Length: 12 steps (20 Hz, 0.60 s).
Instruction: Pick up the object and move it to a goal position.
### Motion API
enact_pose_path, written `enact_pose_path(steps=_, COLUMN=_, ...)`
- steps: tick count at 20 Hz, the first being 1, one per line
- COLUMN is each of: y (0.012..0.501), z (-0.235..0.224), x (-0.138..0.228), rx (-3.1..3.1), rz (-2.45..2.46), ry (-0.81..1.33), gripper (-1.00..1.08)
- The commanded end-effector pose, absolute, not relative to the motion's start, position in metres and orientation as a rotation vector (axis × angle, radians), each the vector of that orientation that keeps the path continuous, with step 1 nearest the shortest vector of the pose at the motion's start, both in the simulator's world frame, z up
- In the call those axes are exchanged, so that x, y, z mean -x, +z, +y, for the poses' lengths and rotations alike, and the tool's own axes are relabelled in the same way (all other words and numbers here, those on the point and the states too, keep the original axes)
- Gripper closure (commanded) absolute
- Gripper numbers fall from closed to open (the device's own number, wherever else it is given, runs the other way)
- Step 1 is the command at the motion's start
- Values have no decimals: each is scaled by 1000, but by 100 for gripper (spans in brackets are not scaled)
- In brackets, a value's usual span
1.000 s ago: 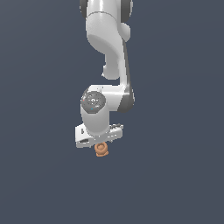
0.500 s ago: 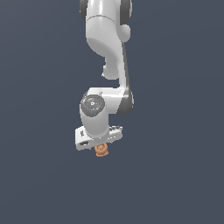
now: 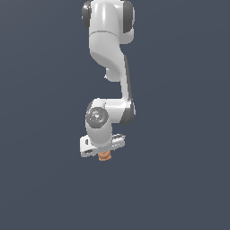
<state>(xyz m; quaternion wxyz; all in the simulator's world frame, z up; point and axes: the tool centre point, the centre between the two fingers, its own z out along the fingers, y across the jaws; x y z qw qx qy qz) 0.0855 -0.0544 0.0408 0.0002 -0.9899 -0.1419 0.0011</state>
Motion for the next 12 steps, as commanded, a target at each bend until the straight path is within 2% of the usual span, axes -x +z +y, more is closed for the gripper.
enact_pose_path(steps=1, y=39, z=-54, x=-87, rx=3110, rz=-446, ry=0, gripper=-92)
enact_pose_path(steps=3, y=40, z=-54, x=-87, rx=3110, rz=-446, ry=0, gripper=-92)
enact_pose_path(steps=4, y=40, z=-54, x=-87, rx=3110, rz=-446, ry=0, gripper=108)
enact_pose_path(steps=12, y=40, z=-54, x=-87, rx=3110, rz=-446, ry=0, gripper=108)
